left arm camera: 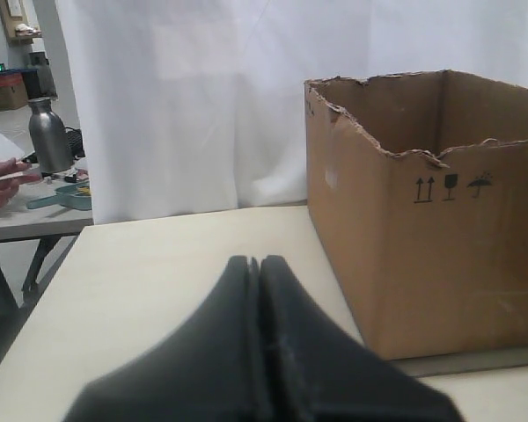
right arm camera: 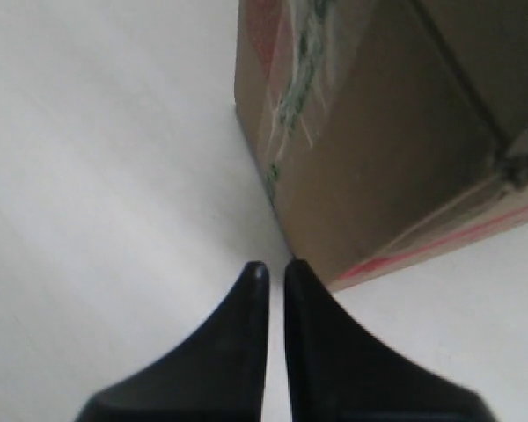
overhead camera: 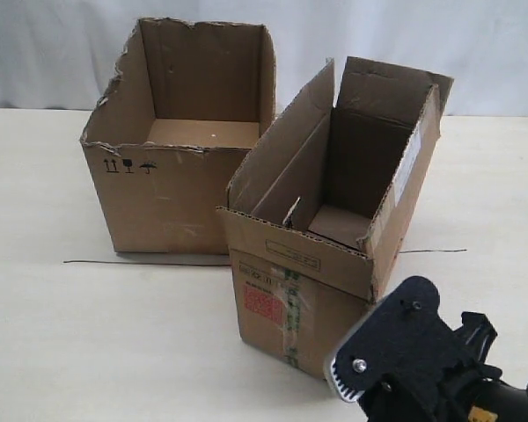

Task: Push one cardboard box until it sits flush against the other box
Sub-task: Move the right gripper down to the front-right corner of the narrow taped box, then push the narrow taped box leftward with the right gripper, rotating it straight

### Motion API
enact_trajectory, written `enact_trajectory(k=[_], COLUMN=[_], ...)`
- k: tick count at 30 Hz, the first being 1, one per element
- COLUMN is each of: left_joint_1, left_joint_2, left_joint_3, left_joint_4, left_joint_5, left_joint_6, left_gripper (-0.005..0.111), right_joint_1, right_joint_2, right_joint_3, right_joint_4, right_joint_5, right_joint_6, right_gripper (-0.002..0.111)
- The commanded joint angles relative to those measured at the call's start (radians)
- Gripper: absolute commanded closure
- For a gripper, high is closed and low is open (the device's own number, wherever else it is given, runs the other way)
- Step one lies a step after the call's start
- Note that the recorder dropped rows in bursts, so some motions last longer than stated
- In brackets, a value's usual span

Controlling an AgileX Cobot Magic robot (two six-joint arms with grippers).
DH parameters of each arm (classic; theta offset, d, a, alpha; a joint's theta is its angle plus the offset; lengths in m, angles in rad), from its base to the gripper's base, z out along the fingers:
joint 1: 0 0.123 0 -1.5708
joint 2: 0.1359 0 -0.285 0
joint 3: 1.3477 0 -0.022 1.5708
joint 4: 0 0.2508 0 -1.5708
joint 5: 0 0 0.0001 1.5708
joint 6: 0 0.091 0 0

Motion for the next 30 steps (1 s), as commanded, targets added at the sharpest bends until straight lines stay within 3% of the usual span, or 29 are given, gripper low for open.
enact_trajectory(k=[1, 7, 12, 24, 30], left_joint_1=[0.002, 0.002, 0.002, 0.002, 0.002], left_joint_2=[-0.002, -0.002, -0.002, -0.002, -0.002], left_joint_3=[0.003, 0.003, 0.003, 0.003, 0.003], left_joint_4=[-0.003, -0.003, -0.003, -0.003, -0.003], left_joint_5=[-0.006, -0.006, -0.006, -0.006, -0.006], left_joint_6=[0.001, 0.001, 0.001, 0.001, 0.001], left_gripper=[0.107, 0.107, 0.107, 0.107, 0.107], right_joint_1=[0.002, 0.002, 0.002, 0.002, 0.002], right_joint_2=[-0.002, -0.002, -0.002, -0.002, -0.002], right_joint_3=[0.086, 0.195, 0.195, 0.193, 0.193], right_joint_4=[-0.329, -0.737, -0.737, -0.737, -0.737], right_joint_5=[-0.074, -0.030, -0.057, 0.180, 0.194], right_joint_6=[0.398, 0.850, 0.850, 0.850, 0.850], right_gripper=[0.103, 0.103, 0.103, 0.103, 0.103])
